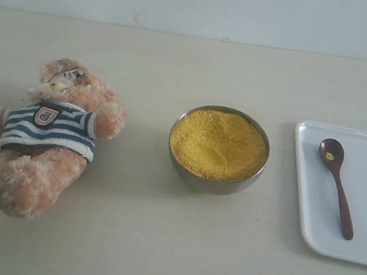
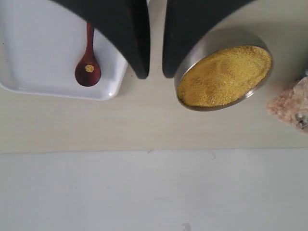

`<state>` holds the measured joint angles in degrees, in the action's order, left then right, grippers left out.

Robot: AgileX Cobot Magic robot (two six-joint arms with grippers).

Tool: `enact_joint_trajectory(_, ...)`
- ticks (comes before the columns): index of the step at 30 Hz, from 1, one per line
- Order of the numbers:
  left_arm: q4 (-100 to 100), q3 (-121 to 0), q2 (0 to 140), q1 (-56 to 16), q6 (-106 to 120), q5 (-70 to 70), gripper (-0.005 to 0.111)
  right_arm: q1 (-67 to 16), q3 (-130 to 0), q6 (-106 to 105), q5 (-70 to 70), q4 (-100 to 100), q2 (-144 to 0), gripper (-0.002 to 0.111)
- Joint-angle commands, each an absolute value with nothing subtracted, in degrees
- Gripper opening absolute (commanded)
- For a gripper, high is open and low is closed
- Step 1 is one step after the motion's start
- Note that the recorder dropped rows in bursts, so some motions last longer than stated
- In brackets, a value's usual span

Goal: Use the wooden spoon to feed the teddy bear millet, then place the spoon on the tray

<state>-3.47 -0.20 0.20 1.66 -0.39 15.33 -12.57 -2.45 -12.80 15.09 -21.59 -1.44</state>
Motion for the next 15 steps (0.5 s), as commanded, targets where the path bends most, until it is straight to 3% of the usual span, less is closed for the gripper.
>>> enact_joint_trajectory(1,-4.1,0.0,0.0,1.7,0.0,14.7,0.004,-12.7,0.0,-12.3,11.3,-20.2,0.0,0.009)
enact_joint_trajectory(5,-4.0,0.0,0.0,1.7,0.0,14.8,0.004,-12.7,0.0,-11.5,13.2,-10.9,0.0,0.009)
enact_joint_trajectory(8,-3.9,0.0,0.0,1.7,0.0,14.8,0.004,-12.7,0.0,2.3,15.2,1.2,0.0,0.009)
enact_joint_trajectory(15,-3.9,0.0,0.0,1.7,0.0,14.8,0.004,-12.7,0.0,-0.8,17.8,1.4,0.0,0.009)
